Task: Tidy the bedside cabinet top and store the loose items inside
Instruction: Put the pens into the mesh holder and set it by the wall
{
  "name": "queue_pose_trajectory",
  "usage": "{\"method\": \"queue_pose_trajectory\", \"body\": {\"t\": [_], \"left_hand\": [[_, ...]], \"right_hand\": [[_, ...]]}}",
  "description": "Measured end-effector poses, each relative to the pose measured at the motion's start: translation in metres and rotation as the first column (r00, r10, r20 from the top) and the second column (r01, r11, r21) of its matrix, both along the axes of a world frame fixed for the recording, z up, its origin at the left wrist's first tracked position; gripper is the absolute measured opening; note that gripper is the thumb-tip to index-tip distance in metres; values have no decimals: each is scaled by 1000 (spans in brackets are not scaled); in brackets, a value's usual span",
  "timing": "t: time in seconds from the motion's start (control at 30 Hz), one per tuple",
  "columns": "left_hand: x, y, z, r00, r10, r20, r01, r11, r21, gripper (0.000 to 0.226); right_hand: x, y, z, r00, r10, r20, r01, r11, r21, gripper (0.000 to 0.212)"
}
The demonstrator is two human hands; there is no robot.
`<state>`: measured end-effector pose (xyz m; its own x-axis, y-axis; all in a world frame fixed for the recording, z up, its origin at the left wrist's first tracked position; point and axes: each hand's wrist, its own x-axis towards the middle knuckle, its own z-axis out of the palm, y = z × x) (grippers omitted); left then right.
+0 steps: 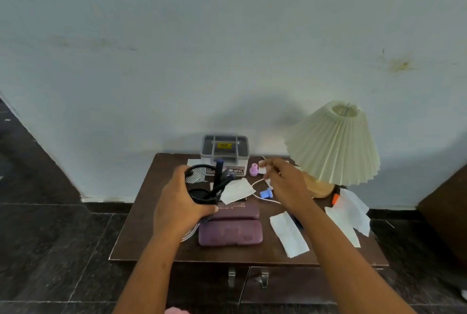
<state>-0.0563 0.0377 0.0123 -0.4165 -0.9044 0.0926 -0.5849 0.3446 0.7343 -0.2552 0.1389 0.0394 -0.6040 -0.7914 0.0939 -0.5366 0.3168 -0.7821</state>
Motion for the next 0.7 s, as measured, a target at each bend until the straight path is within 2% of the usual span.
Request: {"method": "queue_pose_trajectory", "body": {"t": [0.03,0.1,0.17,0.33,0.47,0.53,0.63,0.7], "left_hand": [[1,-6,1,1000,21,-7,-21,1000,-9,96],[1,-15,3,999,42,-27,-43,999,-28,94],[-1,-22,2,998,47,-49,-49,998,-43,93],[-5,-28,0,998,8,-57,-10,999,-43,92],[-6,-30,0,999,-8,-44,5,998,-62,95],[-5,-30,1,999,-9,-45,7,998,-63,94],[-3,-32,2,998,0,-60,-3,998,-56,93],[-3,-31,2,998,1,-56,-4,999,-52,93]], "right_hand": [[-7,-3,-15,995,45,-89,-28,984,177,26],[-14,-7,-42,965,173,-199,-57,873,484,25],[-15,-14,-61,940,241,-239,-45,786,617,26],[-13,-39,-83,896,337,-289,-46,718,695,38],[-15,-51,-87,901,384,-203,-146,707,692,56],[-13,-53,-84,887,408,-216,-171,725,667,62],[-9,-59,-84,893,353,-278,-140,807,573,55],[-6,-63,-87,878,401,-263,-184,788,588,57]]}}
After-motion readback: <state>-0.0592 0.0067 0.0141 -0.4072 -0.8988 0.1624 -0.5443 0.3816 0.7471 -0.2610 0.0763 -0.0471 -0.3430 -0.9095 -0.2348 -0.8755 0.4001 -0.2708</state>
